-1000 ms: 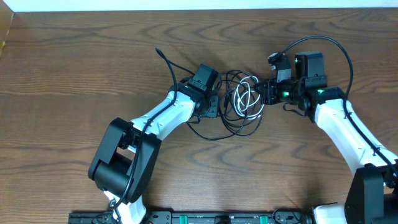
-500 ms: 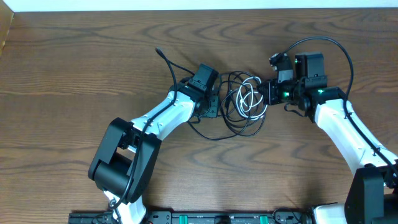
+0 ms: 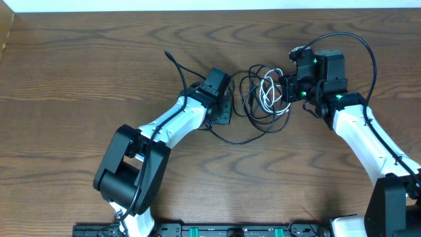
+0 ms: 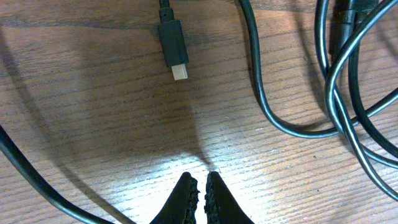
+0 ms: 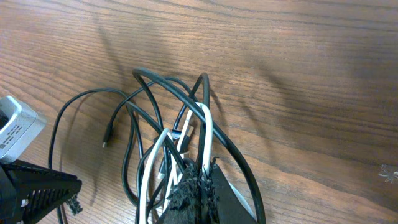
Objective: Untangle cables
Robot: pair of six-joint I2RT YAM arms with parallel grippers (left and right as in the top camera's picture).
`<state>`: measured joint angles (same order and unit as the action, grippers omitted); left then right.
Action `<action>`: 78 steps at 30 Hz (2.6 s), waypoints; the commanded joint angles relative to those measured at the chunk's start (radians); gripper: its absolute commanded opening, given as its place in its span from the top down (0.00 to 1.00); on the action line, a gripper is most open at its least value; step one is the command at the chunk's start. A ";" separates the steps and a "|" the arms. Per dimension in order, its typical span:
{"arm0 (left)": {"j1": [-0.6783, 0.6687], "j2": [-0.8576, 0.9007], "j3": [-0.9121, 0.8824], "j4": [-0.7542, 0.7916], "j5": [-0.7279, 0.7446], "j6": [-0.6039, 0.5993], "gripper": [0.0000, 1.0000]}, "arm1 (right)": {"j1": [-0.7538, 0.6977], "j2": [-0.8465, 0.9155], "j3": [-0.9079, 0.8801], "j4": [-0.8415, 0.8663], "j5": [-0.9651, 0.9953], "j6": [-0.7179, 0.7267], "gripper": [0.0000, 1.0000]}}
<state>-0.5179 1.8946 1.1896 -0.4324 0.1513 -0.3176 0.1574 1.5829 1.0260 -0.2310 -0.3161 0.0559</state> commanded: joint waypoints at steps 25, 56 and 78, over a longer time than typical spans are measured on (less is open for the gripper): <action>0.002 0.008 -0.008 0.002 -0.006 -0.003 0.92 | 0.047 -0.021 0.002 -0.080 0.082 0.274 0.99; 0.002 0.008 -0.008 0.001 -0.006 -0.003 0.92 | 0.046 -0.021 0.002 -0.023 -0.303 -0.319 0.99; 0.002 0.008 -0.008 0.001 -0.006 -0.003 0.92 | -0.008 0.220 0.000 -0.024 0.074 0.084 0.79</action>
<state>-0.5179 1.8946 1.1896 -0.4316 0.1513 -0.3176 0.1505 1.7901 1.0252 -0.2714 -0.1841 0.0952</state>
